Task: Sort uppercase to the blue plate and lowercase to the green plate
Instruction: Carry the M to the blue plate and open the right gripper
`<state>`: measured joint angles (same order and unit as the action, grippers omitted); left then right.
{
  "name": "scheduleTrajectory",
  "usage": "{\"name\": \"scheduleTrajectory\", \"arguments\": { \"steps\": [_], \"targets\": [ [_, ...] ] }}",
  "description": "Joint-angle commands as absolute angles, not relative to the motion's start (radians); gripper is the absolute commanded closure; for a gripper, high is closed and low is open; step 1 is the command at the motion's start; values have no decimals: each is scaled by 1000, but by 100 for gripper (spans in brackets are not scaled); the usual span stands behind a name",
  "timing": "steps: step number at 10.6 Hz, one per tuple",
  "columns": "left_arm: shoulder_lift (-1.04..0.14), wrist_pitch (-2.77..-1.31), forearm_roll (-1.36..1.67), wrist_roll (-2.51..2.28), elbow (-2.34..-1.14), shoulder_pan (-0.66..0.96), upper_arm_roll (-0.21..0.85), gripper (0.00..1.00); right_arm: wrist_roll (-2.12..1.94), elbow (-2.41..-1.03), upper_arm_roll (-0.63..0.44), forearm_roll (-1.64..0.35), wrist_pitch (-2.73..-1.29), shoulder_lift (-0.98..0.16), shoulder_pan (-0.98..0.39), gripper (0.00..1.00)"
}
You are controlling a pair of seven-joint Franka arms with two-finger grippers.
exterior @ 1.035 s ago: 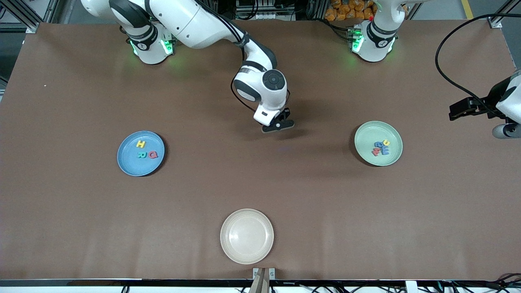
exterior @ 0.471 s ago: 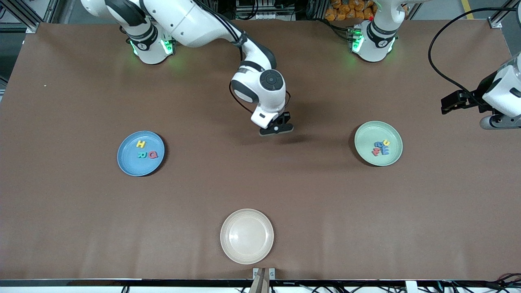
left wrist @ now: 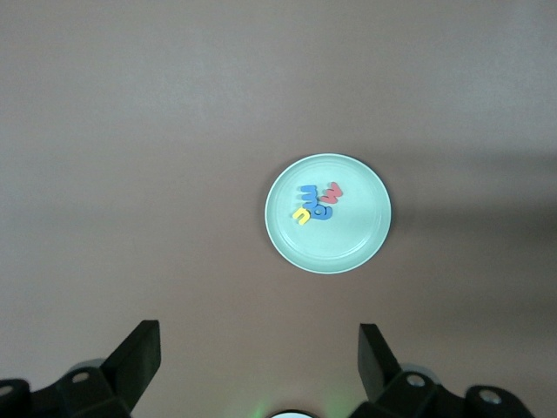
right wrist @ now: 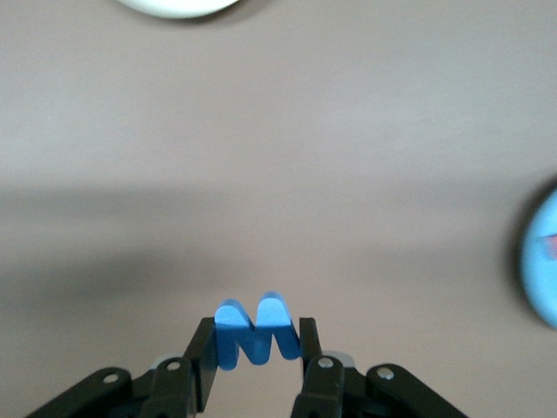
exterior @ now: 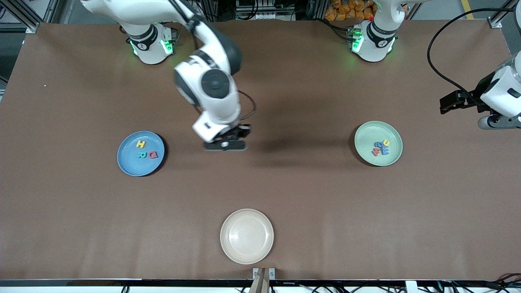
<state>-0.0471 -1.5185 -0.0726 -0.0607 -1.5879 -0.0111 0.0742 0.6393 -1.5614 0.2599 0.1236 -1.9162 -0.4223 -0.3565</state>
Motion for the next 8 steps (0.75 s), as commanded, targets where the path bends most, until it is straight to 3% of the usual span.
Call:
{"name": "scheduleTrajectory", "arguments": {
  "steps": [1,4,8],
  "targets": [
    [-8,-1534,-51,-58,-1635,-11,72,0,479,-1765,220,87,-1928,-267,-217,100],
    [2,-1549,-51,-58,-1652,-12,78,0,262,-1899,79,72,-1931,-238,-143,100],
    [32,-1597,-48,-58,-1690,-11,81,0,74,-1951,-37,72,-2022,-316,-68,100]
  ]
}}
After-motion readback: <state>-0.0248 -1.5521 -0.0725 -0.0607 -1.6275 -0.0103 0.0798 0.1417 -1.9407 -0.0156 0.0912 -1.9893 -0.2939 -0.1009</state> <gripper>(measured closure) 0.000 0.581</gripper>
